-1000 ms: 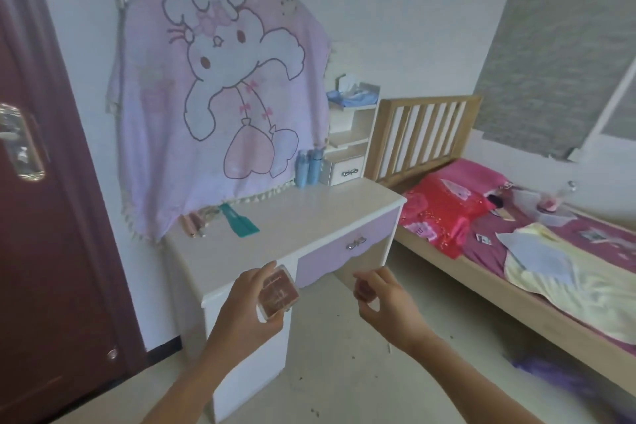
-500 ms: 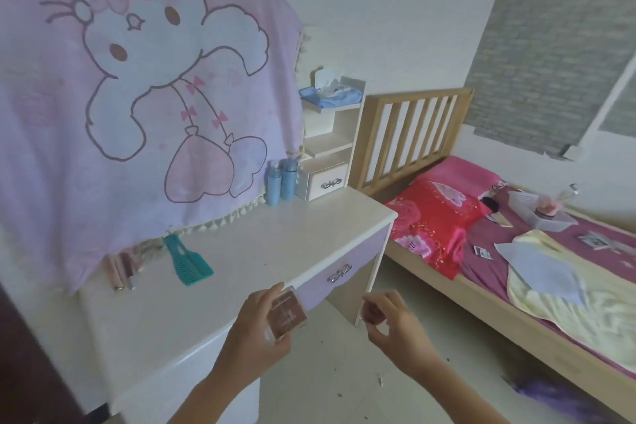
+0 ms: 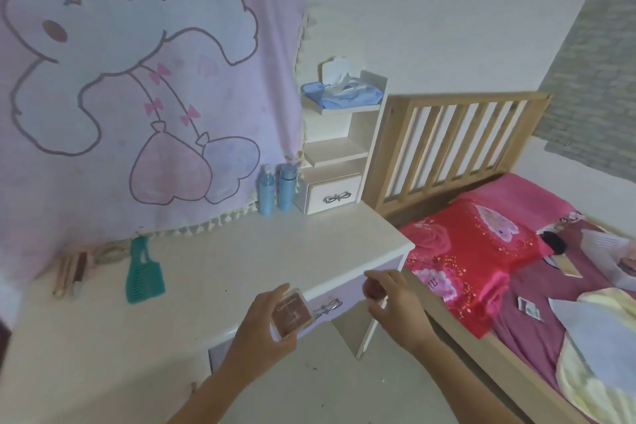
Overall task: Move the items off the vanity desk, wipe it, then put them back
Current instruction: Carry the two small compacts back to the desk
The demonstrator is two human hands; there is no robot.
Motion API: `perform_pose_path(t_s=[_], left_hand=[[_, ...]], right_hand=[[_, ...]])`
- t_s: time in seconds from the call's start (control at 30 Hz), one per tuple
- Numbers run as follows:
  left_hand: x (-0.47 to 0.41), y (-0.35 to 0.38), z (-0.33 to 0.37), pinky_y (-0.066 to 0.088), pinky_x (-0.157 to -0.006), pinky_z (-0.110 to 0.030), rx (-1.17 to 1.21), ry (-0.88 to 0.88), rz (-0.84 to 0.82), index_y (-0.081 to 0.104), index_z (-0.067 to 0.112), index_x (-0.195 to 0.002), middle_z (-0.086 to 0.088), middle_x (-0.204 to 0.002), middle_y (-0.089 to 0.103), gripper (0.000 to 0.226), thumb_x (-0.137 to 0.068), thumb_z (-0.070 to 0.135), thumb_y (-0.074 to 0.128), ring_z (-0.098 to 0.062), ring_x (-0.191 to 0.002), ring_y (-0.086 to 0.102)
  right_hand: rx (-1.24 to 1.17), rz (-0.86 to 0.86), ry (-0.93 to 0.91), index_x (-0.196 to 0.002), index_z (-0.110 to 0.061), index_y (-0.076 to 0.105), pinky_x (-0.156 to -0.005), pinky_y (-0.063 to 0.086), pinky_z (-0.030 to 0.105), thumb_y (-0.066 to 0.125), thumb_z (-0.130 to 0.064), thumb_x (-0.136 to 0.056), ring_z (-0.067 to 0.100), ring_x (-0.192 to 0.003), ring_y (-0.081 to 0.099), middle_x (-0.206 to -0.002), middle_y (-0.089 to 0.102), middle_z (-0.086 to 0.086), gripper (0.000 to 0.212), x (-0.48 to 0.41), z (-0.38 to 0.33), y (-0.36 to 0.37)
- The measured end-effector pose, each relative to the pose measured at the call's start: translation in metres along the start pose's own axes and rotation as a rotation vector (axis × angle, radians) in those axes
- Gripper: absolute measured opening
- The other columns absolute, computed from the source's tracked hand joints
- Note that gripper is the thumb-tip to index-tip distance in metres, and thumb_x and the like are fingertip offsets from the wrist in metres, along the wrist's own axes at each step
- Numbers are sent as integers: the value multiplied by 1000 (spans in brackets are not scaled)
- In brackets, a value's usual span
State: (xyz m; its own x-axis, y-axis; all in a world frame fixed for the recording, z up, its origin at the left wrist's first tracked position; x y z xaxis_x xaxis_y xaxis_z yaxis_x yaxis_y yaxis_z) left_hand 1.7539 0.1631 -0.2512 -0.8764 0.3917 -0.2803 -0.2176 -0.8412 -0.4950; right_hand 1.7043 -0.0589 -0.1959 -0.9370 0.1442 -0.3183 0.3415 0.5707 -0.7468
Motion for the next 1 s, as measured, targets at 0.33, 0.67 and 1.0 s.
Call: perform_pose_path(t_s=[0.33, 0.67, 1.0], left_hand=[[-50, -22, -87, 33, -83, 1, -52, -147, 141, 27, 74, -111, 19, -106, 46, 73, -48, 45, 52, 18, -97, 45], [-153, -37, -173, 34, -85, -16, 19, -317, 233, 43, 23, -126, 11, -104, 45, 84, -46, 48, 47, -7, -101, 49], [-199, -53, -257, 48, -80, -36, -232, -355, 246, 55, 16, -118, -3, -102, 63, 72, -51, 42, 46, -13, -97, 40]], right_hand=[[-39, -128, -45, -115, -11, 59, -77, 39, 4, 60, 2, -79, -13, -86, 48, -94, 49, -6, 39, -79, 33, 62], [43, -261, -100, -116, -10, 58, -76, 36, -1, 64, 1, -77, -6, -73, 50, -91, 46, -9, 41, -231, 24, 133], [89, -541, -36, -114, -16, 59, -83, 35, 16, 60, -4, -77, 15, -86, 50, -85, 49, -12, 39, -270, 36, 264]])
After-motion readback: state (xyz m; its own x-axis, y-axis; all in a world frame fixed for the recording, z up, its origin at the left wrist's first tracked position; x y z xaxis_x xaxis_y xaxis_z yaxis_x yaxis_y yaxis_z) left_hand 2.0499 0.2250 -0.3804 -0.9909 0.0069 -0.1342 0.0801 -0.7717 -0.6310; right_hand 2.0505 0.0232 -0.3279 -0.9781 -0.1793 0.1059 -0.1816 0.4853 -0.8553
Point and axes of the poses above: each hand's wrist, its own x-axis away from the middle knuckle, its own y-axis out of the palm, z = x × y, the point moved 5 cm from there along -x, towards the middle knuckle
